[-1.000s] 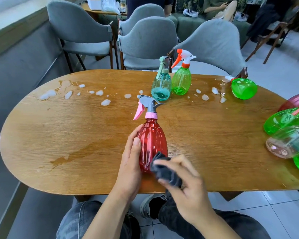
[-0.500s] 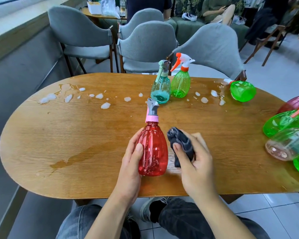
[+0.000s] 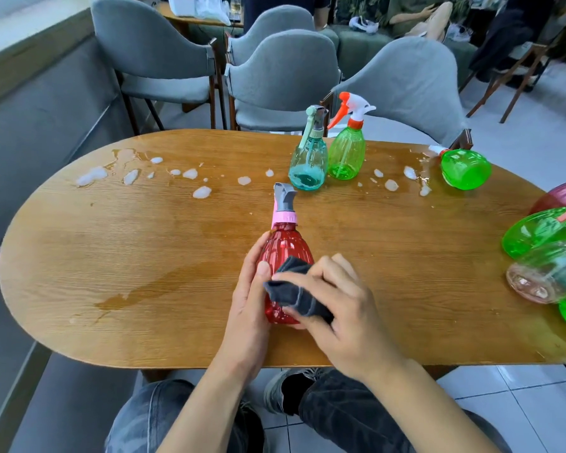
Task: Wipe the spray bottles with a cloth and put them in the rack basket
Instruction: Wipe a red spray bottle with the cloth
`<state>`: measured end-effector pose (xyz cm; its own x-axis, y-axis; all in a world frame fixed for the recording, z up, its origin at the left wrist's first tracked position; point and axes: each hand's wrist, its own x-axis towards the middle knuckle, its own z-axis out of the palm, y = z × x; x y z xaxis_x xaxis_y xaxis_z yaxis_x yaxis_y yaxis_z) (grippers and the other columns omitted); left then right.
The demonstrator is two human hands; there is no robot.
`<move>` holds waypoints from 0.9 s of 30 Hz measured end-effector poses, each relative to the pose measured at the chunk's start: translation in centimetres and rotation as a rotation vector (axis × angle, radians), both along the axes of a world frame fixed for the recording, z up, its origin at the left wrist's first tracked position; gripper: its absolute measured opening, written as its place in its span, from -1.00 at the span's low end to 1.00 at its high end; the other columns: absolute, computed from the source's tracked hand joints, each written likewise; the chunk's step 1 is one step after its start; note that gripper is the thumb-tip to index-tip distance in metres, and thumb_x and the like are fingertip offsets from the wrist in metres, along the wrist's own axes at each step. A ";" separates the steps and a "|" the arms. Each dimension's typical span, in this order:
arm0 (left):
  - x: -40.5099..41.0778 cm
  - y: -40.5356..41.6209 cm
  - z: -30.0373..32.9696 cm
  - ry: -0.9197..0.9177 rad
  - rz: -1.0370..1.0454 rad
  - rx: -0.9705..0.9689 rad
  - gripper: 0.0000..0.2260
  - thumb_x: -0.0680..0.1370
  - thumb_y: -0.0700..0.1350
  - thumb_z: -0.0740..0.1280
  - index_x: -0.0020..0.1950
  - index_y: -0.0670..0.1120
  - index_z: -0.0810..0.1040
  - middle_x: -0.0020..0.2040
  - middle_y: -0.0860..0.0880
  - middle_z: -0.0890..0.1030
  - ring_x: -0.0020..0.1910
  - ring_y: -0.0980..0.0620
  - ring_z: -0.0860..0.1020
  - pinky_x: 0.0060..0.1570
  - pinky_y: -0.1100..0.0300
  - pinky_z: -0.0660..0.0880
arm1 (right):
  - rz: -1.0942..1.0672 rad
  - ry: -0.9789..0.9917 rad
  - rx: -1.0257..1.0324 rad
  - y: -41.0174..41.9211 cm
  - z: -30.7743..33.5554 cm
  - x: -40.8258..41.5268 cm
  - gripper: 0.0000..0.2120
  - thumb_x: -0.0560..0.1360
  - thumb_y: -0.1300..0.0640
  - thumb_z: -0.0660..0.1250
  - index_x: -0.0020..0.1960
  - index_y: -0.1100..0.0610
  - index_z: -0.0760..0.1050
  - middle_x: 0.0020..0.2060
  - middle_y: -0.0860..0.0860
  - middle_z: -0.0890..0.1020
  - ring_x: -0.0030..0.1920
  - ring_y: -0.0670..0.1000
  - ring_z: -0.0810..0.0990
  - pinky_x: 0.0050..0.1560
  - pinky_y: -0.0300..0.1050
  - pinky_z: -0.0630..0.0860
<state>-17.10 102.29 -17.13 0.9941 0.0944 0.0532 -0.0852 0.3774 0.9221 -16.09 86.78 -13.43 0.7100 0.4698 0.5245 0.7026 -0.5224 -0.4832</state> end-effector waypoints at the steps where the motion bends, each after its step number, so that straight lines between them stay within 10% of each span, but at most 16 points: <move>1: 0.0 0.0 0.0 -0.003 -0.005 -0.006 -0.57 0.69 0.11 0.20 0.57 0.13 0.44 0.42 -0.10 0.62 0.38 -0.15 0.62 0.25 0.00 0.61 | 0.005 -0.014 -0.012 -0.2 -0.5 -0.5 -0.66 0.63 0.02 0.41 0.40 -0.03 0.59 -0.07 -0.08 0.49 -0.01 0.02 0.44 0.06 -0.08 0.45; 9: 0.0 0.0 0.5 0.012 -0.008 -0.008 -0.58 0.68 0.11 0.22 0.55 0.13 0.46 0.42 -0.07 0.63 0.35 -0.14 0.64 0.23 -0.05 0.63 | 0.008 -0.112 -0.075 -1.0 -3.8 -3.3 -0.54 0.56 0.21 0.34 0.44 -0.03 0.51 -0.06 -0.05 0.49 -0.02 0.01 0.42 0.01 -0.08 0.46; 19: 0.1 -0.1 0.1 0.016 0.027 0.043 -0.52 0.66 0.18 0.26 0.57 0.08 0.45 0.48 -0.09 0.58 0.48 -0.12 0.55 0.50 -0.29 0.41 | -0.136 0.067 0.126 1.2 1.1 2.1 -0.64 0.65 -0.07 0.32 0.37 0.05 0.61 -0.07 -0.07 0.50 0.03 -0.01 0.49 0.07 -0.05 0.49; 27: 0.2 0.1 0.4 0.060 0.000 -0.061 -0.60 0.70 0.11 0.25 0.54 0.11 0.46 0.37 -0.10 0.65 0.31 -0.21 0.66 0.23 -0.14 0.65 | 0.016 -0.106 -0.081 -0.4 -3.3 -2.9 -0.61 0.59 0.15 0.36 0.41 0.01 0.56 -0.06 -0.08 0.47 -0.02 -0.02 0.40 0.00 -0.13 0.43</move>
<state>-16.86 102.37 -16.77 0.9953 0.0959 -0.0121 -0.0308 0.4333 0.9007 -18.99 86.43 -16.74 0.6446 0.5249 0.5559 0.7561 -0.5450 -0.3623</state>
